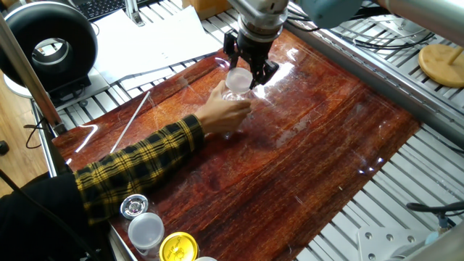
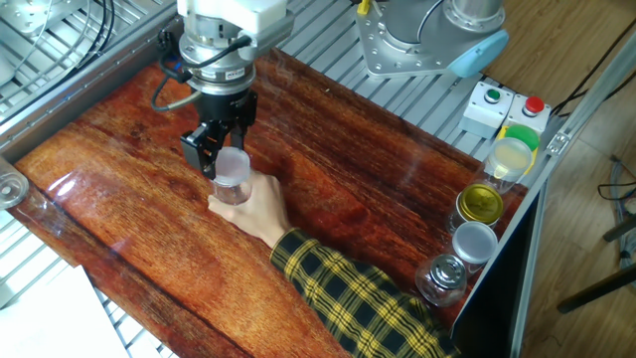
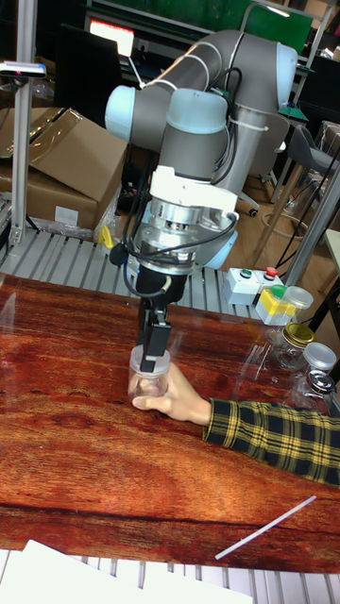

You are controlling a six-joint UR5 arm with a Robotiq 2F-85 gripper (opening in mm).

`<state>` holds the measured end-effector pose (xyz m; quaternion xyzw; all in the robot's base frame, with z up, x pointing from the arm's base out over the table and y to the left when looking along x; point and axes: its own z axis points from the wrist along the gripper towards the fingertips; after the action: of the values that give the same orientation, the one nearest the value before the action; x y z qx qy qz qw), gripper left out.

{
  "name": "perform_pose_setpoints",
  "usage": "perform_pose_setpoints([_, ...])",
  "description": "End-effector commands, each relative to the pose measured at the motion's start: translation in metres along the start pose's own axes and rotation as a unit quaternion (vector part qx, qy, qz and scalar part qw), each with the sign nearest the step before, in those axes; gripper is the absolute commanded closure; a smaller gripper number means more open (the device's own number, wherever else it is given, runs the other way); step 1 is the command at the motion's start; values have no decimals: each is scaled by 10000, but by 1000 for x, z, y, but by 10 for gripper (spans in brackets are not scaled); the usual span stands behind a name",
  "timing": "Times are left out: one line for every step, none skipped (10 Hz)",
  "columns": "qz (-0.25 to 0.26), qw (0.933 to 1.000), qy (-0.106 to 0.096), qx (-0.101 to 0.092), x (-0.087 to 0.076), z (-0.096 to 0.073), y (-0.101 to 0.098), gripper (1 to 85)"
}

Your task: Unscrew the lid from the jar

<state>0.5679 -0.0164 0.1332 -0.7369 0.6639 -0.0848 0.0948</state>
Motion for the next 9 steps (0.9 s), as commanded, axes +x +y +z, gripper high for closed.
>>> perform_pose_setpoints([280,9996,8,-69,6,-2,6,187])
perform_pose_setpoints([347,9993,41,-133,8,-3,8,167])
perform_pose_setpoints([439,9988,106,-183,11,-4,11,150])
perform_pose_setpoints([680,9972,158,-251,15,-5,15,150])
perform_pose_setpoints([1214,9912,292,-446,21,-7,27,157])
perform_pose_setpoints([2184,9718,461,-760,27,-12,47,157])
perform_pose_setpoints([3274,9369,524,-1112,24,-15,66,160])
perform_pose_setpoints([4249,8942,432,-1343,10,-15,74,157])
perform_pose_setpoints([4959,8556,405,-1432,2,-15,75,150])
